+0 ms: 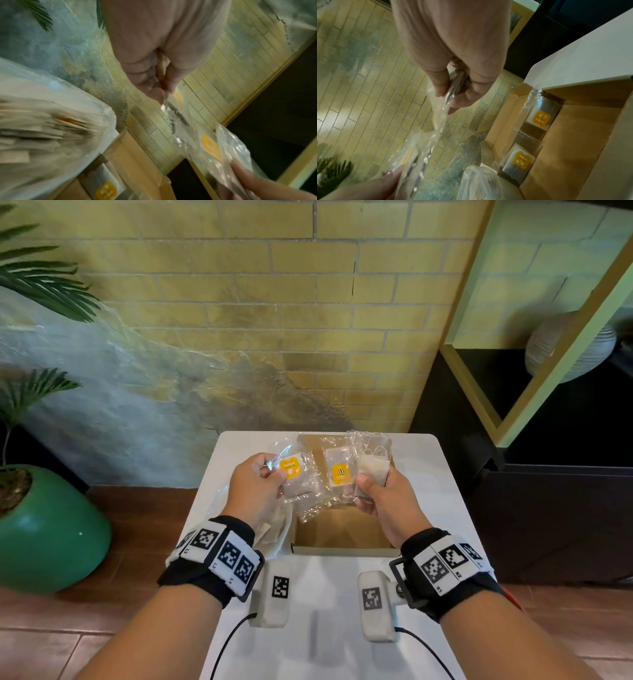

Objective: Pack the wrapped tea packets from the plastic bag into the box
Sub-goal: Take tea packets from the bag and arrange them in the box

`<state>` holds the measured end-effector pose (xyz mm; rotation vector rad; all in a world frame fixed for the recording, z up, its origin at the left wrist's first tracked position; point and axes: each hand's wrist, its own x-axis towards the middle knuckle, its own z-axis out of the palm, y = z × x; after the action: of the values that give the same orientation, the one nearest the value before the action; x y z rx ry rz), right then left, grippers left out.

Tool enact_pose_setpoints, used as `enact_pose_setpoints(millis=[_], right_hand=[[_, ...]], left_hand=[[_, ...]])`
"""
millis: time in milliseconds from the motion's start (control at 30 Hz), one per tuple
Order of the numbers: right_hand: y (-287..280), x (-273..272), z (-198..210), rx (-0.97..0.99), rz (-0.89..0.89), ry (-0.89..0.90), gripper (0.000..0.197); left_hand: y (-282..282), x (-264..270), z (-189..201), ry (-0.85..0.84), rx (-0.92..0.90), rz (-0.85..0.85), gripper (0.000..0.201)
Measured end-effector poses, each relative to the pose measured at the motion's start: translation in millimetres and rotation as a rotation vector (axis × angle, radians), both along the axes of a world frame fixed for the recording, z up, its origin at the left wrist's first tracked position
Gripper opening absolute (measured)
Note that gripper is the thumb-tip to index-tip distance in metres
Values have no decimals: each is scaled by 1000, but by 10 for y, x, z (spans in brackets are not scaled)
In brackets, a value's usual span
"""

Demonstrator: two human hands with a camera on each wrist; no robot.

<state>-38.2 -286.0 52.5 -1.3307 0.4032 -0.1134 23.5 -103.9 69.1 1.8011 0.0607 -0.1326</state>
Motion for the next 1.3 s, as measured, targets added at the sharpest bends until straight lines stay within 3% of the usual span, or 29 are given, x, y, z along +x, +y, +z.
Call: enact_pose_setpoints(millis=[200,400,467,867,1033,1167,1300], right_hand=[[12,-12,-21,2,20,15,18],[10,-2,-58,-19,43,45,16],[44,3,-84,-60,62,71,14],[634,256,-230,-104,157,171,17],[953,312,-417,-103,343,274,17],[918,272,-452,-3,376,314,20],[746,256,-394,-2,354,286,15]], left_hand=[[138,85,-64,-57,113,63,21],[392,200,-265,-39,486,125,22],[439,192,-294,-39,536,141,24],[506,194,-94,-117,427,320,27],[539,206,-82,-122,394,363,26],[510,169,-96,-129,316,396,39],[481,190,-174,-68,241,301,31]])
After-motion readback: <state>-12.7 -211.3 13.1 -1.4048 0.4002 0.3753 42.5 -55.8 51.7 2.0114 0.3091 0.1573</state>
